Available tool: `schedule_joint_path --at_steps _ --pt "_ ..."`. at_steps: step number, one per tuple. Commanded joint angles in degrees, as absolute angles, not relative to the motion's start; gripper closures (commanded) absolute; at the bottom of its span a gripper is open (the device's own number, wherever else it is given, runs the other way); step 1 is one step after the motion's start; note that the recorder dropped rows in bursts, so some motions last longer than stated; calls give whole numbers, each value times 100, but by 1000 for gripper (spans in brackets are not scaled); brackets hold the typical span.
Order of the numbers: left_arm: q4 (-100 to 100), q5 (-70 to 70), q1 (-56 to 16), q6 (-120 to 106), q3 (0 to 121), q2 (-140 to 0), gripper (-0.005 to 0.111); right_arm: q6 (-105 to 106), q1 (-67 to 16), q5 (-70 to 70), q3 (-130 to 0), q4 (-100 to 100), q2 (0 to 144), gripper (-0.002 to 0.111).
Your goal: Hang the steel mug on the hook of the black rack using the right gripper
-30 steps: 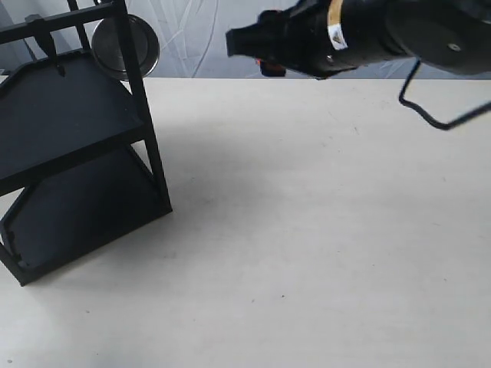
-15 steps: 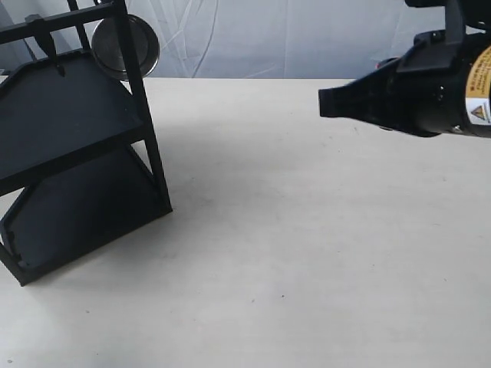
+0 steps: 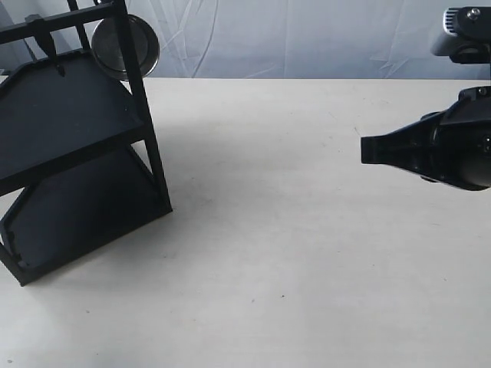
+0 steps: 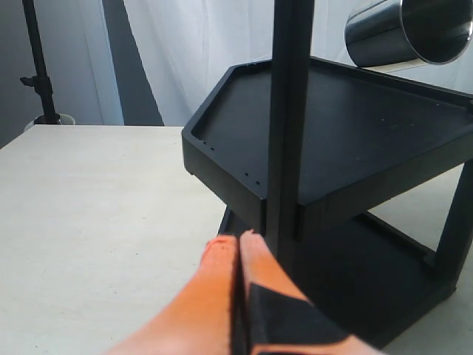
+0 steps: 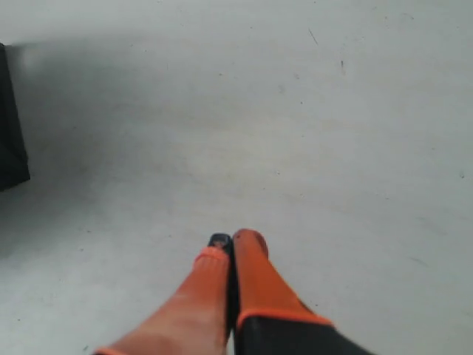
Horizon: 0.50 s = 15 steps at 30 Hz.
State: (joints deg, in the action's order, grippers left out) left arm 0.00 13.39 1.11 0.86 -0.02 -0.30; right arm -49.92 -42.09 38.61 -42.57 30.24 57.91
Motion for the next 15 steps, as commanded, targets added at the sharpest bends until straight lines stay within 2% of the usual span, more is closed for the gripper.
schedule_joint_path --at_steps 1,6,9,15 --pt "38 1323 104 96 0 0 105 -4983 -4225 3780 -4244 3077 5745 108" --pt "38 1323 104 96 0 0 105 -4952 -4206 3806 -4244 3199 5434 108" --pt "38 1323 104 96 0 0 105 -4941 -3902 3793 -4215 3300 4907 108" --pt "38 1323 104 96 0 0 105 -4941 -2348 2816 -3368 3444 3426 108"
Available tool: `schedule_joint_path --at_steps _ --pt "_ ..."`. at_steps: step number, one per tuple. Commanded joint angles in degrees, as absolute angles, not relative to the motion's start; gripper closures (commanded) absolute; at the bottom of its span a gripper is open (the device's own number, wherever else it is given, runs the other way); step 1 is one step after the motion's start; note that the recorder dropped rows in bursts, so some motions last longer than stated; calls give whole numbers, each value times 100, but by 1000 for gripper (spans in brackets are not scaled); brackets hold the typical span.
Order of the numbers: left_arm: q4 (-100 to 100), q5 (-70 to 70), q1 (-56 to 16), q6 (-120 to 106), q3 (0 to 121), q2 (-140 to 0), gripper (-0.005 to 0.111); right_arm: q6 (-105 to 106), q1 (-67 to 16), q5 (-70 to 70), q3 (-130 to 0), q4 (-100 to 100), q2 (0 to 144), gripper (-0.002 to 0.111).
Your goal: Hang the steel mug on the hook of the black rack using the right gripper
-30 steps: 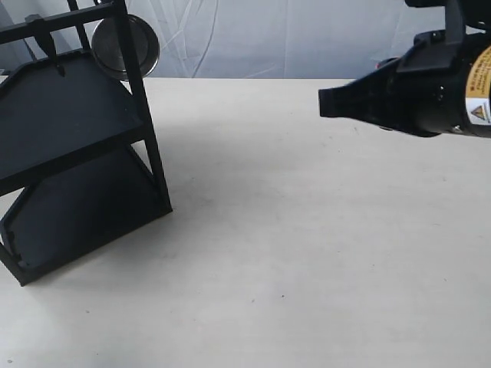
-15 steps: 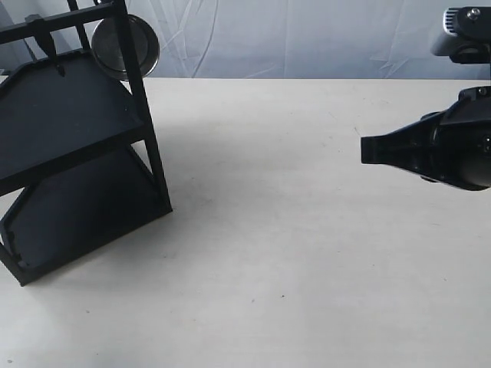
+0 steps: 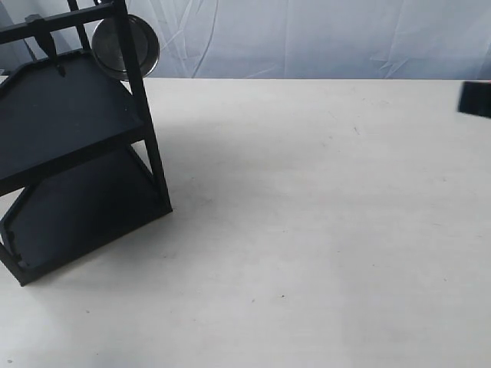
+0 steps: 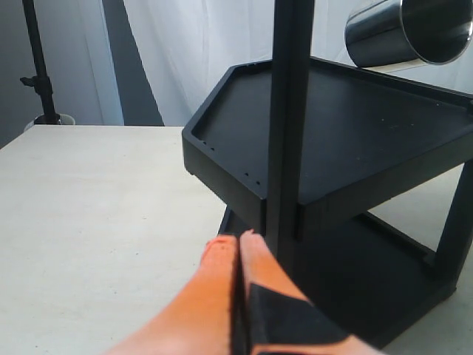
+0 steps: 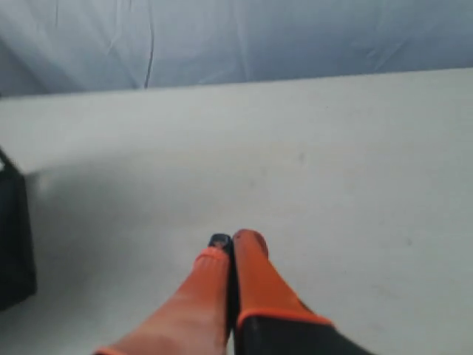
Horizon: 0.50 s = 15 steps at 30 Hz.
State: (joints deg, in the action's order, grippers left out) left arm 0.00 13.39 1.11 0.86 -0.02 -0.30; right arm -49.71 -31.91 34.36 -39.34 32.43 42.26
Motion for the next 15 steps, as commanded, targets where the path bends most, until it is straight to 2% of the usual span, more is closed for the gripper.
schedule_joint_path --at_steps 1,5,15 --pt "38 1323 104 96 0 0 105 -4941 -2083 2591 -3159 3477 3176 108" --pt "38 1323 104 96 0 0 105 -4941 -1479 2171 -2460 3735 2424 108" --pt "38 1323 104 96 0 0 105 -4941 -1443 2057 -1656 4109 2147 108"
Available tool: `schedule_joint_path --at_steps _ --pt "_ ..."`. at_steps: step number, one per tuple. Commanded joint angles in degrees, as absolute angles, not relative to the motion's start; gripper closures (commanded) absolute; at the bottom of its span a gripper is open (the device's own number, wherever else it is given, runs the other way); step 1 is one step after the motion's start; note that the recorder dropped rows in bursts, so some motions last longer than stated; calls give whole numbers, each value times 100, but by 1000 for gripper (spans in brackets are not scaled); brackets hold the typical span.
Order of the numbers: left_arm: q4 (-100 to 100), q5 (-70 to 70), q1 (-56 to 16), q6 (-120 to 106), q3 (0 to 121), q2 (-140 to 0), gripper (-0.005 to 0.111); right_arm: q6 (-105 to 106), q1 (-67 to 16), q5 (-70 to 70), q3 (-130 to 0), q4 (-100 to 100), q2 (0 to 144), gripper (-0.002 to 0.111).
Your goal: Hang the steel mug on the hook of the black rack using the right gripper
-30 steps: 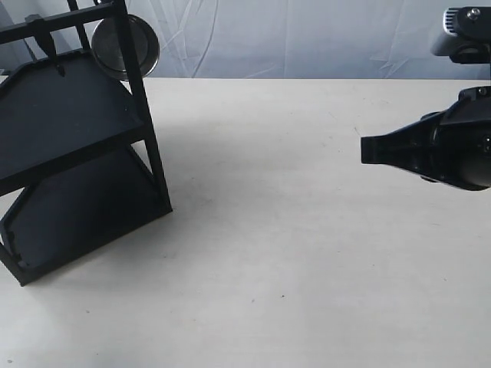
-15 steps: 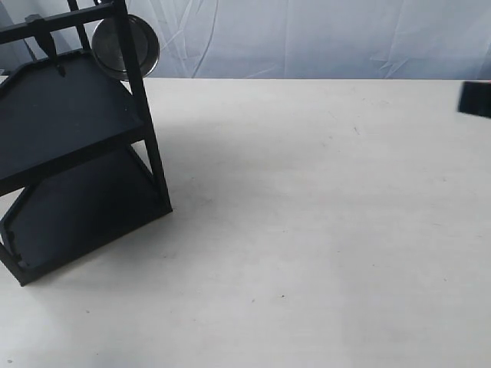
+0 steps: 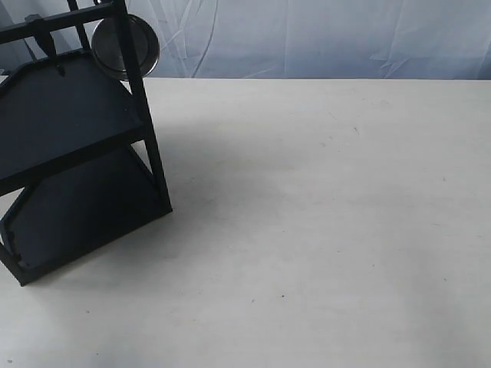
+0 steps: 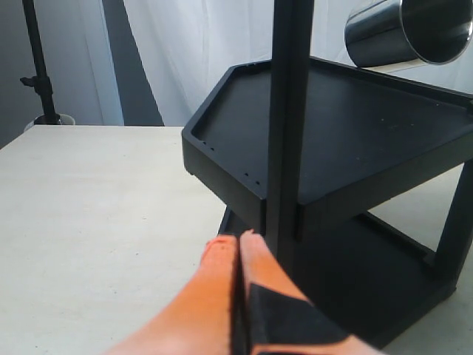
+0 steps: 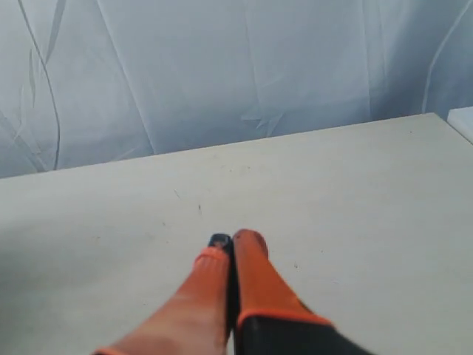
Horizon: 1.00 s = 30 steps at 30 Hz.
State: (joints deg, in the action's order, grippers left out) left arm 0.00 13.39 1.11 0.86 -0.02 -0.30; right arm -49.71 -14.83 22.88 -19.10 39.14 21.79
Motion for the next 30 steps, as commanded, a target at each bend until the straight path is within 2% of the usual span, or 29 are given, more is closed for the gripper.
schedule_joint_path --at_steps 1,6,11,13,21,30 --pt "38 1323 104 96 0 0 105 -4941 -1443 1978 -1600 4109 2147 108" --pt "38 1323 104 96 0 0 105 -4581 -1443 1442 -1329 3769 1740 108" --pt "38 1323 104 96 0 0 105 -1137 -1325 1432 -1148 1242 1399 108" --pt "38 1323 104 96 0 0 105 -634 -1206 1432 -1083 836 1300 108" --pt "38 1323 104 96 0 0 105 377 -448 1442 -654 -236 822 108" --pt "38 1323 104 96 0 0 105 387 -398 1454 -246 -143 544 108"
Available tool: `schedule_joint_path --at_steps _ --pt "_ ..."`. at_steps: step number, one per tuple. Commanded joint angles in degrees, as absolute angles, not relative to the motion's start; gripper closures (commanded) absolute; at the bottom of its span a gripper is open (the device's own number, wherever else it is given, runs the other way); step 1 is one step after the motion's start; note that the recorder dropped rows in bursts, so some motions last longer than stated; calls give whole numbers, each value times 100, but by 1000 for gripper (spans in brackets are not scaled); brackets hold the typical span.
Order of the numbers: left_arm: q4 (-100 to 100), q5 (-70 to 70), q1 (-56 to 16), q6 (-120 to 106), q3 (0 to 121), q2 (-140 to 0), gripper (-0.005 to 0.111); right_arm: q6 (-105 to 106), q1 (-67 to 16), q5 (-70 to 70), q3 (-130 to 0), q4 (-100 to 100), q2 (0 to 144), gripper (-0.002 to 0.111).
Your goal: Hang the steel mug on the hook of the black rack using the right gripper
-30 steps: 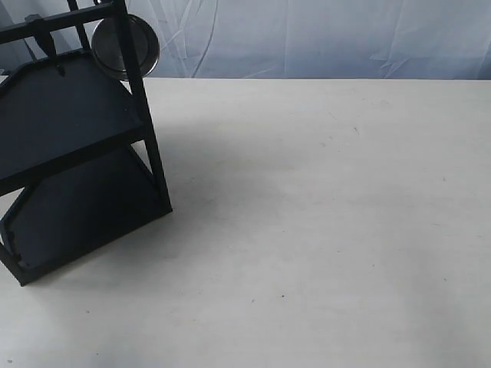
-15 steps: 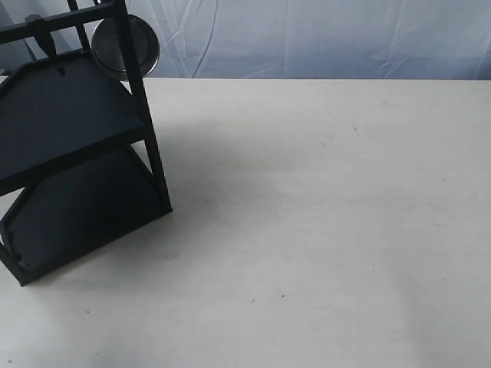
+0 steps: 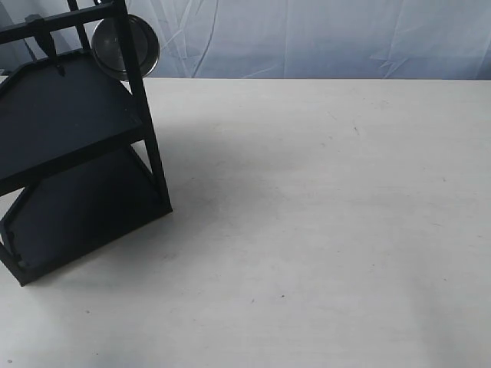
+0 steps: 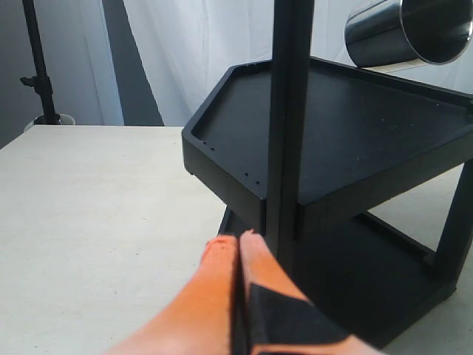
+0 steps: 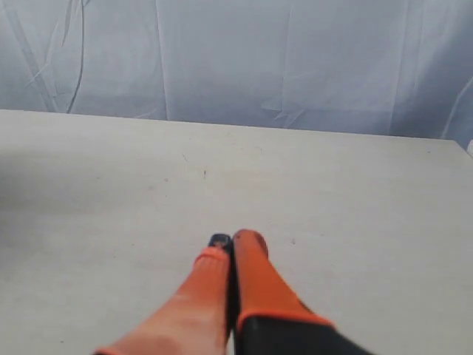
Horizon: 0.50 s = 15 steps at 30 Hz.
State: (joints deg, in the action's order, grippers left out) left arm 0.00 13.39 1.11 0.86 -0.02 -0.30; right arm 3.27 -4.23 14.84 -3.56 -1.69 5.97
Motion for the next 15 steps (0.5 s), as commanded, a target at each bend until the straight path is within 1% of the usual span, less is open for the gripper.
schedule_joint_path --at_steps 1,5,15 --pt "38 1323 104 96 0 0 105 321 -398 1454 -208 -130 544 108" --pt "38 1323 104 96 0 0 105 -156 -398 1469 -64 96 544 108" --pt "38 1323 104 96 0 0 105 -155 -398 1739 0 96 284 108"
